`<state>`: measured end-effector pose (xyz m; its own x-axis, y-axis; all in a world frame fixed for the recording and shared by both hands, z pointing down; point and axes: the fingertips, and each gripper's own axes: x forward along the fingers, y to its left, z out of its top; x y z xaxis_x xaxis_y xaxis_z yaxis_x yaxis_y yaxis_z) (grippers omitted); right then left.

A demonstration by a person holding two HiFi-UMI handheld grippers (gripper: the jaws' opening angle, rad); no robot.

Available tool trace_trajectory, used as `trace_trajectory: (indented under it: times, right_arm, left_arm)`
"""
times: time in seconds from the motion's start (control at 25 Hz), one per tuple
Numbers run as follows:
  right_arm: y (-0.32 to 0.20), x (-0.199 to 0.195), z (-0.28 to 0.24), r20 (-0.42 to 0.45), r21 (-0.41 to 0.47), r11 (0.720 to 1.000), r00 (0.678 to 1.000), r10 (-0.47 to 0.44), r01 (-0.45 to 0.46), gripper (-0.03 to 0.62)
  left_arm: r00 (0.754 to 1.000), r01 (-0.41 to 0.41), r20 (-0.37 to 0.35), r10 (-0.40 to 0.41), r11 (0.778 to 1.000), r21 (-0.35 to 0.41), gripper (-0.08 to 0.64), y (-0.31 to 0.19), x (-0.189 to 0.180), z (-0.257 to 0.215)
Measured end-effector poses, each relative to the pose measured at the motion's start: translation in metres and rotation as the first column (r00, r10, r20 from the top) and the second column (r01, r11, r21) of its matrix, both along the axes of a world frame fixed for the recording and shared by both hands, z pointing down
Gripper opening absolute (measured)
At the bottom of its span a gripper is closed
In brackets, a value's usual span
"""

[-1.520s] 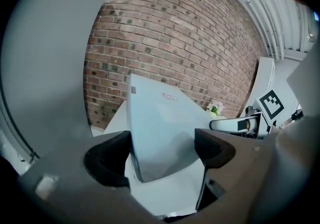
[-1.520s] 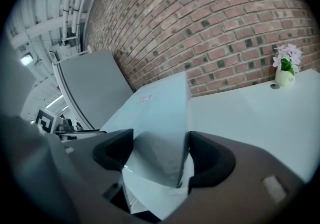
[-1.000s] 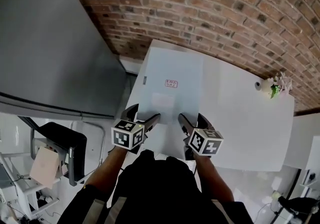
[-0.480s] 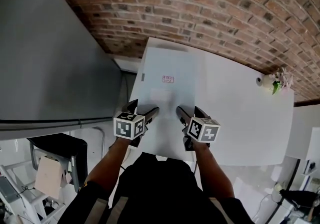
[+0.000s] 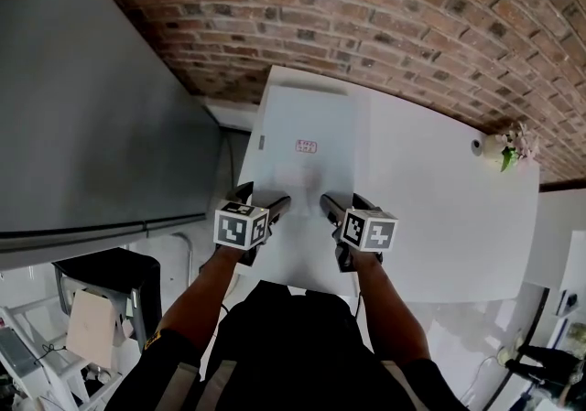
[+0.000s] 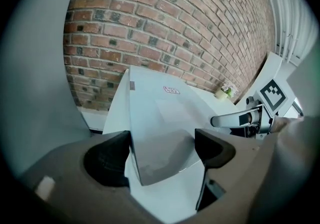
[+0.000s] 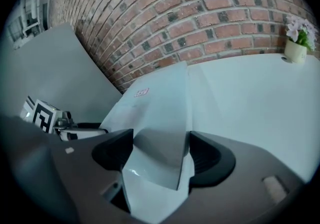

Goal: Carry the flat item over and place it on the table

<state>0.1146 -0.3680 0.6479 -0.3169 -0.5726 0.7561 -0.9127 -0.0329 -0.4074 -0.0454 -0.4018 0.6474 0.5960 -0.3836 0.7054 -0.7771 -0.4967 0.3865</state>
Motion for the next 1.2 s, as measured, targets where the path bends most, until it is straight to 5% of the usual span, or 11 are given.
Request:
trace_trajectory:
  times: [0.52, 0.8, 0.96, 1.2]
  right_arm:
    - [-0.003, -0.006, 0.009, -0.057, -0.013, 0.999, 0.998, -0.032, 0.032, 0.356]
    - [-0.003, 0.004, -0.017, -0.142, 0.072, 0.997, 0.989, 0.030, -0.020, 0.308]
    - [0.002, 0.010, -0.045, -0.192, 0.156, 0.985, 0.976, 0.099, -0.069, 0.242]
    - [0.017, -0.003, -0.073, -0.268, 0.249, 0.966, 0.953, 0.145, -0.077, 0.049]
  left_arm:
    - [0.998, -0.017, 0.063, 0.014, 0.999, 0.048, 0.419, 0.002, -0.008, 0.009]
    - [0.998, -0.017, 0.069, 0.009, 0.992, 0.128, 0.391, 0.010, -0.021, -0.013]
    - [0.999, 0.013, 0.036, -0.021, 0.980, 0.200, 0.315, 0.015, -0.031, -0.039]
    - [0.998, 0.046, 0.025, -0.054, 0.966, 0.255, 0.019, 0.023, -0.047, -0.064]
